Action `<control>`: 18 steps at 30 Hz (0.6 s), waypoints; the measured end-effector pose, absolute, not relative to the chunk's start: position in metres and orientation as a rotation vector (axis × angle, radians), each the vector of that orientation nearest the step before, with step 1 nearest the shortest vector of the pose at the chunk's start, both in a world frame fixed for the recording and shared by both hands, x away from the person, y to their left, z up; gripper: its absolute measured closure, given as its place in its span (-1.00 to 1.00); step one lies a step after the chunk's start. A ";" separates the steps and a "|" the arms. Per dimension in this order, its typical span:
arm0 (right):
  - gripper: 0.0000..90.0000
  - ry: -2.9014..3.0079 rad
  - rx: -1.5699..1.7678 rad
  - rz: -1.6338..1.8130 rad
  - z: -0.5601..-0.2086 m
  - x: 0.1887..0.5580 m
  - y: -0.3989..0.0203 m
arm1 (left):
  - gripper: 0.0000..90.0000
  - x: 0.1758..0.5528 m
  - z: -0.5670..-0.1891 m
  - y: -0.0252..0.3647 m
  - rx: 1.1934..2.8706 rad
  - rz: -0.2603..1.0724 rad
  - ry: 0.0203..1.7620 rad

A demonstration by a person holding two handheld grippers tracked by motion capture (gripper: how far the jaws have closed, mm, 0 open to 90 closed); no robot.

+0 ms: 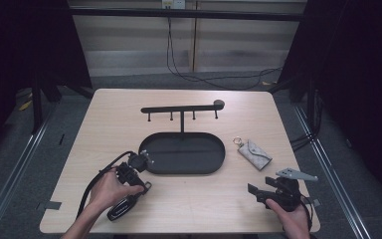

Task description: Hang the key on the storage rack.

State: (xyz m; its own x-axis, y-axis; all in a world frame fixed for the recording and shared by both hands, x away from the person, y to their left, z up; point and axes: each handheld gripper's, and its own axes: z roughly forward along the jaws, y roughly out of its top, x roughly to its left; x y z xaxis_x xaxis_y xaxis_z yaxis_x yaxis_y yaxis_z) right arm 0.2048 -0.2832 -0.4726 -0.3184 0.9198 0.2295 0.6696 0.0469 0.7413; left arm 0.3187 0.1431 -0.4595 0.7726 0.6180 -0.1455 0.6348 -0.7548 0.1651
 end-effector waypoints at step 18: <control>-0.53 2.023 1.609 1.151 -0.473 0.205 -0.283 | 0.51 0.314 -0.464 0.122 2.905 -0.017 0.951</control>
